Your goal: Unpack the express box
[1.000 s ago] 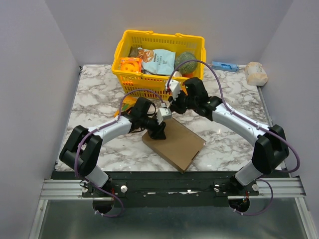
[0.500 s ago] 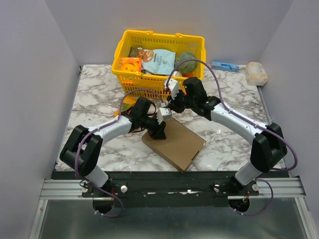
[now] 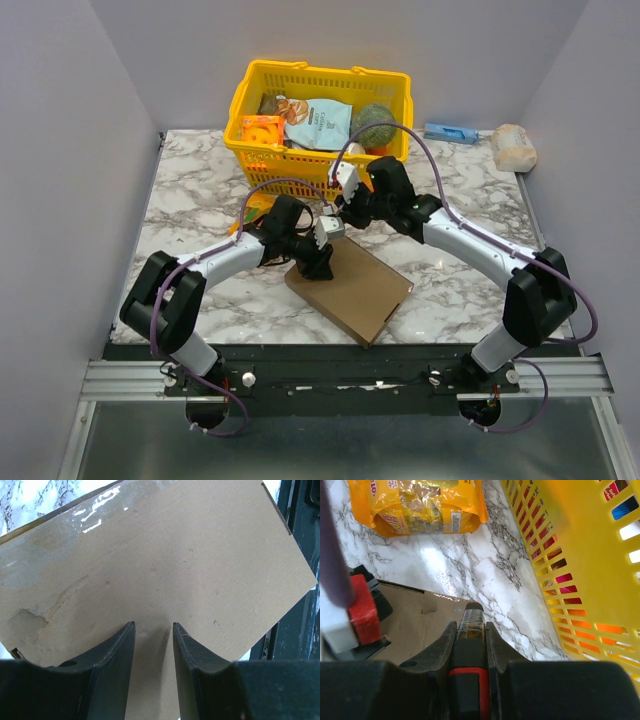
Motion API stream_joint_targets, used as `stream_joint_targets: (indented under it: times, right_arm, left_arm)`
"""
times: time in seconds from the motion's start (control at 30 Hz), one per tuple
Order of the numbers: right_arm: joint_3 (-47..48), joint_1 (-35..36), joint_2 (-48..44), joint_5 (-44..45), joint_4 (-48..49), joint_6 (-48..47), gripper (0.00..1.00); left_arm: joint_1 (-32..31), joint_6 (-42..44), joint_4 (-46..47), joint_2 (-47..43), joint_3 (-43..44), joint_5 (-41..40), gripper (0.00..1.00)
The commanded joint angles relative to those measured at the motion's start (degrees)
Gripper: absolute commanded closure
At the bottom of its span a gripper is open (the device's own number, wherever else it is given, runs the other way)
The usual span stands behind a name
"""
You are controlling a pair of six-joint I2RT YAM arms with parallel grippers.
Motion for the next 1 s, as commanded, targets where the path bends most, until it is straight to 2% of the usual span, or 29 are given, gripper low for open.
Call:
stream_joint_targets:
  times: [0.0,0.97]
  right_arm:
    - [-0.82,0.54,-3.70,-0.91,-4.02,0.01,1.00]
    - [-6.18,0.54,-10.99,4.98,-13.96,0.46,1.00]
  left_arm:
    - [0.13,-0.67,-3.35,1.74,-0.02,-4.33,0.55]
    - [-0.49,-1.63,-3.62,2.18,-0.02,-7.32,0.55]
